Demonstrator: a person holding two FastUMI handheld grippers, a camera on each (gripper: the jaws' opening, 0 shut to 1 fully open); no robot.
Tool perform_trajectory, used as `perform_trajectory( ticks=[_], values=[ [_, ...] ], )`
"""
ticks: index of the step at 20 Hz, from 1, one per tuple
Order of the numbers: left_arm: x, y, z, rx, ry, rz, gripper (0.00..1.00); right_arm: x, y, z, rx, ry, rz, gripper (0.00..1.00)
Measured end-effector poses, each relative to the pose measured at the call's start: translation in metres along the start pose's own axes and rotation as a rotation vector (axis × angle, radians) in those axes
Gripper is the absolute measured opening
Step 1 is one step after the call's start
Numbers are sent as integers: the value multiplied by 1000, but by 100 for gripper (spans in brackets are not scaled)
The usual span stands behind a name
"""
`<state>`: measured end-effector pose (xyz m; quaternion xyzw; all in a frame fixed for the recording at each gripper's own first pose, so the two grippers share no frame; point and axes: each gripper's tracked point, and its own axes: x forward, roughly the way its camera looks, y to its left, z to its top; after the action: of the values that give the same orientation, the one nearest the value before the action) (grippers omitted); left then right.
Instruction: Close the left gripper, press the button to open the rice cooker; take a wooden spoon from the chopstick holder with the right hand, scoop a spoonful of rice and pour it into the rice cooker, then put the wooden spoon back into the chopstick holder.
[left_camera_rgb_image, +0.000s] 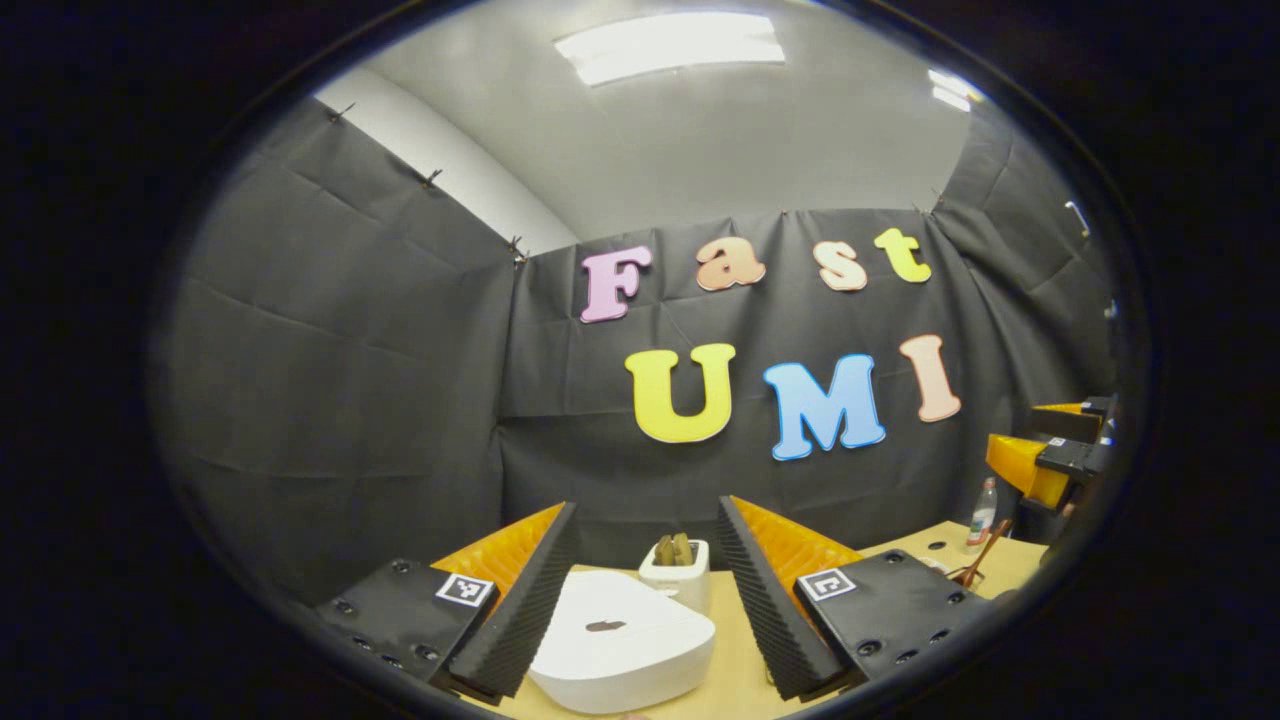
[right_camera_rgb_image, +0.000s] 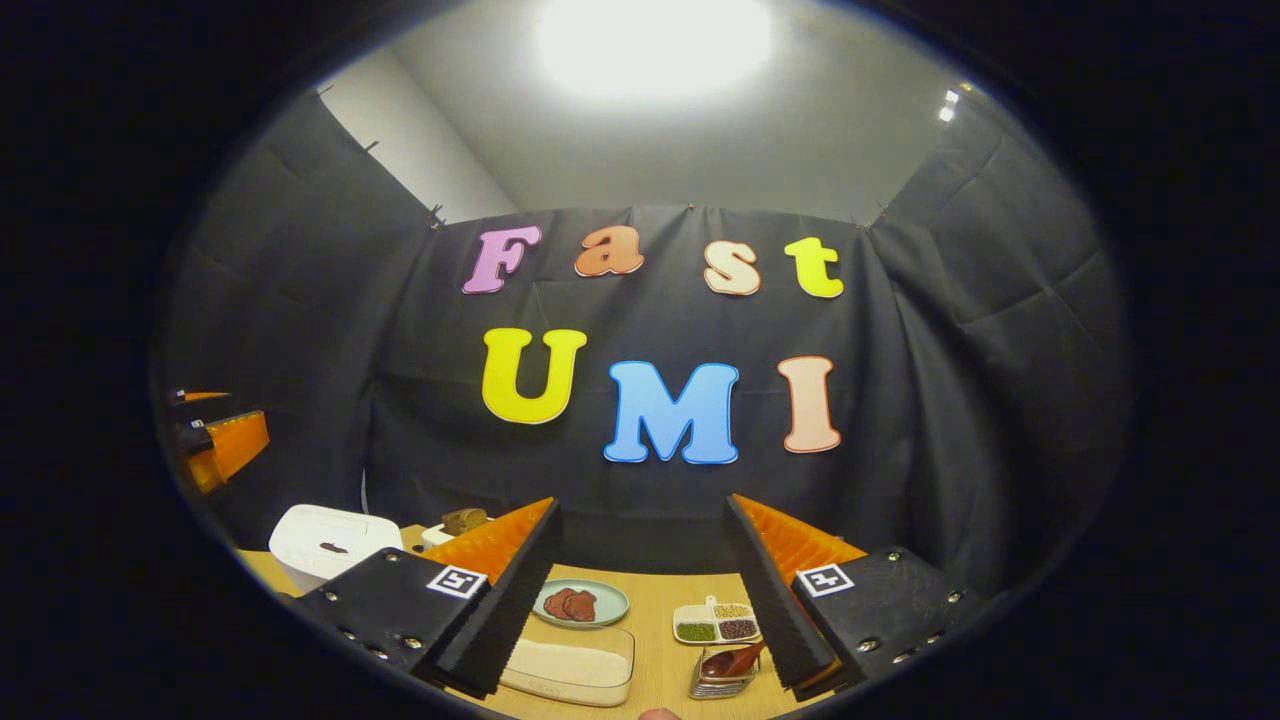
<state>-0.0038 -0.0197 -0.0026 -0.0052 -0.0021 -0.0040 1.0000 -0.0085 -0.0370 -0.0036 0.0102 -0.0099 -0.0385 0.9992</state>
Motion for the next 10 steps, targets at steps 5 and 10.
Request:
perform_trajectory(
  ticks=[5,10],
  values=[
    [12,5,-11,-7,20,14,95,2,-11,-7,7,19,-47,97],
    [29,13,-14,8,14,23,88,0,-17,-15,-20,34,-72,97]
  ],
)
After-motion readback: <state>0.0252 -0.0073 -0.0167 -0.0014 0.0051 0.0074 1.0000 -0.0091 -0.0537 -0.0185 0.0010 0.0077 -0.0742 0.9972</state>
